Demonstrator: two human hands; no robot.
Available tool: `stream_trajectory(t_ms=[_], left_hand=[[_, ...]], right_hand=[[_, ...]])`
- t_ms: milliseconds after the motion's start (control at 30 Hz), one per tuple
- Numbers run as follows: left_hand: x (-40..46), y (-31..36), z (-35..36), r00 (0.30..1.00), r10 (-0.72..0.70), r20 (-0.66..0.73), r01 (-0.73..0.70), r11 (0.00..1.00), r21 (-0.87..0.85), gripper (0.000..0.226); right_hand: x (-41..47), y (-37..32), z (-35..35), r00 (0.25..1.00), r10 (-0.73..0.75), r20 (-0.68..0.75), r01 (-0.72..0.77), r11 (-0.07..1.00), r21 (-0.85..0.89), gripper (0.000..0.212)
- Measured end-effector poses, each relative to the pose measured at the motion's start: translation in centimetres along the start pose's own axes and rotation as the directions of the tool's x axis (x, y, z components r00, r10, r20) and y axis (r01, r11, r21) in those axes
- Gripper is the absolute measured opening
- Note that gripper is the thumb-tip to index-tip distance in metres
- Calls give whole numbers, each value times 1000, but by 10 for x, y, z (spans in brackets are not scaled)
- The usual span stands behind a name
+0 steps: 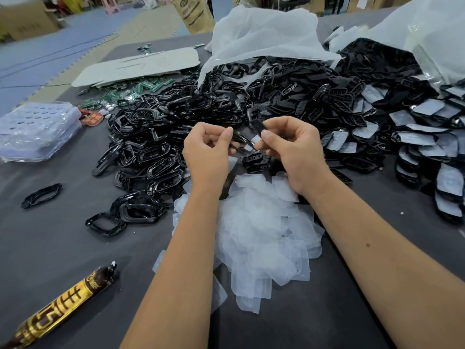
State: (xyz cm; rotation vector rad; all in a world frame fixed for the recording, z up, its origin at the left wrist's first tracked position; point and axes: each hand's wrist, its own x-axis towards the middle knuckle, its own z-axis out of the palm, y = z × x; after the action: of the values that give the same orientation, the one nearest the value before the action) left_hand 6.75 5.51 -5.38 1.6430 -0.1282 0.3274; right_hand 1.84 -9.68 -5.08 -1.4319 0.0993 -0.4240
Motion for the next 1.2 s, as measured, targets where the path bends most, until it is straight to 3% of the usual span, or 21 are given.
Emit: stream_trajectory(t_ms=[333,433,667,933,1067,1200], left_hand=[[4,-3,0,985,-170,27,172,979,-107,12],[4,-4,1,981,-165,100,175,979,-106,7],[3,-4,6,954,-153,256,182,979,-96,24],[2,-6,5,944,-117,307,152,984,-93,22],[1,-5,3,948,-89,306,113,992,-61,5],[0,-3,2,948,-56,313,86,993,-83,10]], right_hand=[[2,3,1,997,-56,-44,53,997,-61,11],[0,5,4,995,-100,-8,98,984,-149,11],[0,8,6,992,-120,-47,105,963,-247,9],[-1,7,8,980,-141,-139,76,917,-392,10],[-3,5,8,980,-147,-131,76,896,-437,11],[-3,5,8,968,-179,-175,70,866,-495,27]])
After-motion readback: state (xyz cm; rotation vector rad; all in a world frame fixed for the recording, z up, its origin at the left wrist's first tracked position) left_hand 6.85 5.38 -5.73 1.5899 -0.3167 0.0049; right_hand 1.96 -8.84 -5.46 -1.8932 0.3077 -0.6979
